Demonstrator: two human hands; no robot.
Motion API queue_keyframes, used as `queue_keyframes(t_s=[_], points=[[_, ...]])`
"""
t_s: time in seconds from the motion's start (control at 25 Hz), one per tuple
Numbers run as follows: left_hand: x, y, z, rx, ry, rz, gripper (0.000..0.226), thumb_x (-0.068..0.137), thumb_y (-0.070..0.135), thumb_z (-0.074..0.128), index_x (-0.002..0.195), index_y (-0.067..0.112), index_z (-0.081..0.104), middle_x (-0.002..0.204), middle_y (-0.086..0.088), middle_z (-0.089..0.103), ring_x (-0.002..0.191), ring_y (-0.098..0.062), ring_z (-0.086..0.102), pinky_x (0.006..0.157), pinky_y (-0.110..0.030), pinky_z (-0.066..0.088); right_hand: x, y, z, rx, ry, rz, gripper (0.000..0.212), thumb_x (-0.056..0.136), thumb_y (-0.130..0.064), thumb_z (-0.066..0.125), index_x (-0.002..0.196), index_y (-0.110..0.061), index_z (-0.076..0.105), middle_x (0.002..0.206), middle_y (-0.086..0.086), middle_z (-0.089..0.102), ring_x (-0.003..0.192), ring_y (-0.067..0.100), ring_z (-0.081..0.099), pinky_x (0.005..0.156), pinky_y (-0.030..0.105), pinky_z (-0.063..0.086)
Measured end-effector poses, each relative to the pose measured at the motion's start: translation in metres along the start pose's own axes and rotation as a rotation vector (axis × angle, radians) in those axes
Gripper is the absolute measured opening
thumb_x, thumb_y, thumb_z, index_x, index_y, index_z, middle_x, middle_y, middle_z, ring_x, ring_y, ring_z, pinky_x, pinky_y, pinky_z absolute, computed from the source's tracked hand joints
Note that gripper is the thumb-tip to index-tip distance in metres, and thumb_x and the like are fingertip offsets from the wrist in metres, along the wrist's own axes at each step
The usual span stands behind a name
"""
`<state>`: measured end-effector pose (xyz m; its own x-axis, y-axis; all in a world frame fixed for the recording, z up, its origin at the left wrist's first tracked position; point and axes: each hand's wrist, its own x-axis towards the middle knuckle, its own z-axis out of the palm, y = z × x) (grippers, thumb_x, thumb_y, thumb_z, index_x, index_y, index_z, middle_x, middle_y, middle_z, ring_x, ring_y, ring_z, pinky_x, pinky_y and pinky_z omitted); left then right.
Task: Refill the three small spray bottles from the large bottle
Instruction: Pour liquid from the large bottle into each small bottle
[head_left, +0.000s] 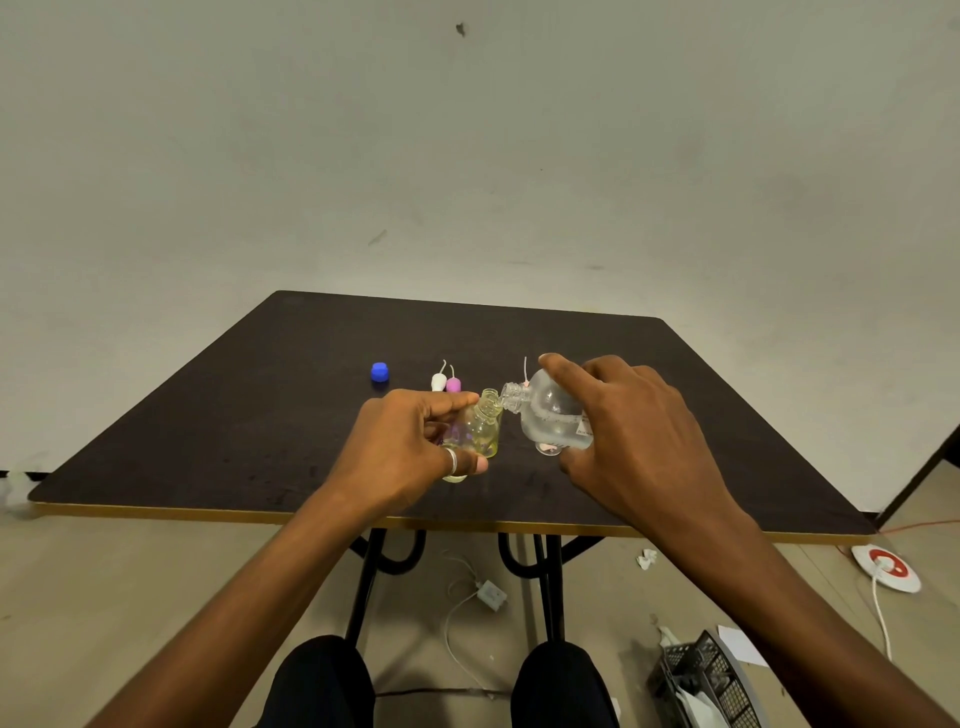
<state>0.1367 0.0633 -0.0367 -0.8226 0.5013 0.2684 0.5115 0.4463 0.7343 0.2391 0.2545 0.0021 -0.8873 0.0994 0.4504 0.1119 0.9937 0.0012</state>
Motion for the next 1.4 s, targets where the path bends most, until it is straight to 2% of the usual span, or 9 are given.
queue_keyframes(t_s=[0.12, 0.44, 0.68, 0.84, 1.16, 1.4], points=[[0.0001, -0.0007, 0.0005, -0.011, 0.003, -0.002, 0.071, 0.067, 0.024, 0.088, 0.132, 0.028, 0.060, 0.119, 0.006, 0.071, 0.100, 0.000, 0.067, 0.075, 0.001, 0.043, -0.0005, 0.0002, 0.0007, -0.011, 0.018, -0.004, 0.083, 0.078, -0.035, 0.075, 0.147, -0.038, 0.029, 0.134, -0.001, 0.053, 0.117, 0.023, 0.051, 0.094, 0.037, 0.046], [0.0003, -0.0016, 0.0011, -0.019, 0.000, -0.003, 0.071, 0.067, 0.024, 0.088, 0.132, 0.027, 0.060, 0.120, 0.006, 0.071, 0.100, 0.000, 0.067, 0.075, 0.003, 0.042, -0.0010, 0.0016, 0.0026, -0.013, 0.026, -0.004, 0.082, 0.077, -0.033, 0.075, 0.146, -0.038, 0.031, 0.131, -0.001, 0.055, 0.114, 0.024, 0.052, 0.091, 0.038, 0.047], [0.0006, -0.0017, 0.0014, -0.010, -0.008, -0.003, 0.071, 0.068, 0.025, 0.087, 0.132, 0.027, 0.059, 0.120, 0.006, 0.071, 0.100, 0.000, 0.067, 0.075, 0.001, 0.044, -0.0001, 0.0015, 0.0025, -0.007, 0.011, -0.002, 0.083, 0.078, -0.036, 0.076, 0.146, -0.038, 0.030, 0.133, 0.000, 0.054, 0.116, 0.024, 0.052, 0.094, 0.039, 0.047], [0.0004, -0.0016, 0.0011, -0.014, -0.002, -0.010, 0.071, 0.066, 0.025, 0.088, 0.132, 0.028, 0.060, 0.119, 0.007, 0.071, 0.097, 0.003, 0.066, 0.073, 0.004, 0.042, -0.0004, 0.0017, 0.0027, -0.015, 0.018, -0.004, 0.082, 0.078, -0.036, 0.075, 0.146, -0.038, 0.029, 0.133, -0.001, 0.054, 0.116, 0.023, 0.052, 0.094, 0.038, 0.047], [0.0002, -0.0009, 0.0021, -0.038, -0.004, -0.009, 0.071, 0.067, 0.024, 0.088, 0.132, 0.027, 0.060, 0.120, 0.006, 0.071, 0.102, 0.000, 0.067, 0.084, -0.007, 0.047, 0.0003, 0.0018, 0.0034, -0.023, 0.018, -0.004, 0.083, 0.078, -0.036, 0.075, 0.147, -0.038, 0.029, 0.132, -0.001, 0.054, 0.116, 0.023, 0.052, 0.094, 0.038, 0.046], [0.0008, -0.0019, 0.0026, -0.042, -0.001, -0.014, 0.071, 0.066, 0.023, 0.088, 0.131, 0.027, 0.061, 0.120, 0.007, 0.071, 0.101, 0.001, 0.067, 0.077, -0.002, 0.045, -0.0002, 0.0024, 0.0024, -0.026, 0.016, -0.005, 0.082, 0.078, -0.037, 0.075, 0.146, -0.039, 0.029, 0.132, -0.001, 0.054, 0.115, 0.023, 0.052, 0.094, 0.038, 0.046]])
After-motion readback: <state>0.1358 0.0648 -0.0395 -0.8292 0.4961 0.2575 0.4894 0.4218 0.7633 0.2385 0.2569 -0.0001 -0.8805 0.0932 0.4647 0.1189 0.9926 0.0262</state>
